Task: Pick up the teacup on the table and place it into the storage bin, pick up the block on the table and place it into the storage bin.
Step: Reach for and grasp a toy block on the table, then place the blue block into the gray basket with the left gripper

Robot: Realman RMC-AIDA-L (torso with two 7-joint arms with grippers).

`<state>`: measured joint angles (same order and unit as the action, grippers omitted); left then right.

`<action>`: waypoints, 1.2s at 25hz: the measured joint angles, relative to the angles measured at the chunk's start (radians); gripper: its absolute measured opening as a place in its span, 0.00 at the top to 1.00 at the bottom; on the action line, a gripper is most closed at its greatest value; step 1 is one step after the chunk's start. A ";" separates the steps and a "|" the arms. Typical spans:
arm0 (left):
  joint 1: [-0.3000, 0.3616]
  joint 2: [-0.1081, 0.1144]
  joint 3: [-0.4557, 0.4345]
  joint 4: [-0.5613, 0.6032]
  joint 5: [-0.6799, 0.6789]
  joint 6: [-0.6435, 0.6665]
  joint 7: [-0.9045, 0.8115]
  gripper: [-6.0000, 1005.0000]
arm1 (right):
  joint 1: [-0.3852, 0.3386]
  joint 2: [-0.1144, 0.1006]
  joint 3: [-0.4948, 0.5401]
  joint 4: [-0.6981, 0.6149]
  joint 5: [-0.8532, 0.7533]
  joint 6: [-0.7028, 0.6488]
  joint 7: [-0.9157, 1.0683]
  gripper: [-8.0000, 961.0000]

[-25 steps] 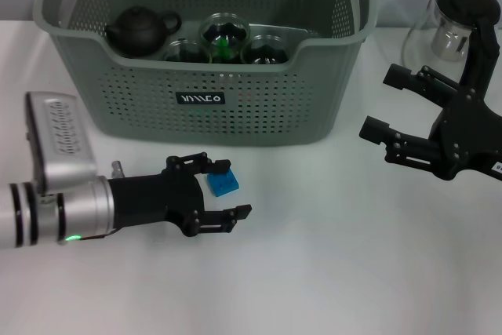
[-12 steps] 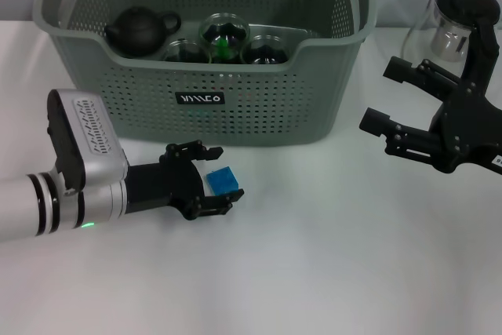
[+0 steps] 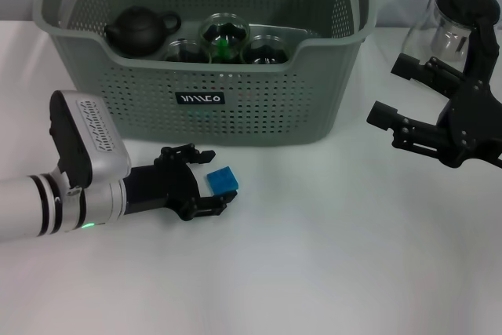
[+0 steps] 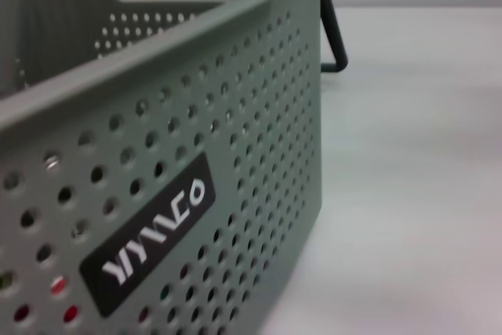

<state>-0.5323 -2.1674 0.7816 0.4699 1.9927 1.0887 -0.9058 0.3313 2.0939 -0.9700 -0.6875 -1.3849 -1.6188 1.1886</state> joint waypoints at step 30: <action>-0.007 0.001 0.064 0.016 -0.003 -0.009 0.001 0.61 | 0.000 0.000 0.008 0.004 -0.001 -0.002 -0.004 0.02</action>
<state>-0.5395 -2.1659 0.8454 0.4861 1.9900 1.0799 -0.9045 0.3310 2.0937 -0.9618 -0.6837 -1.3862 -1.6211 1.1847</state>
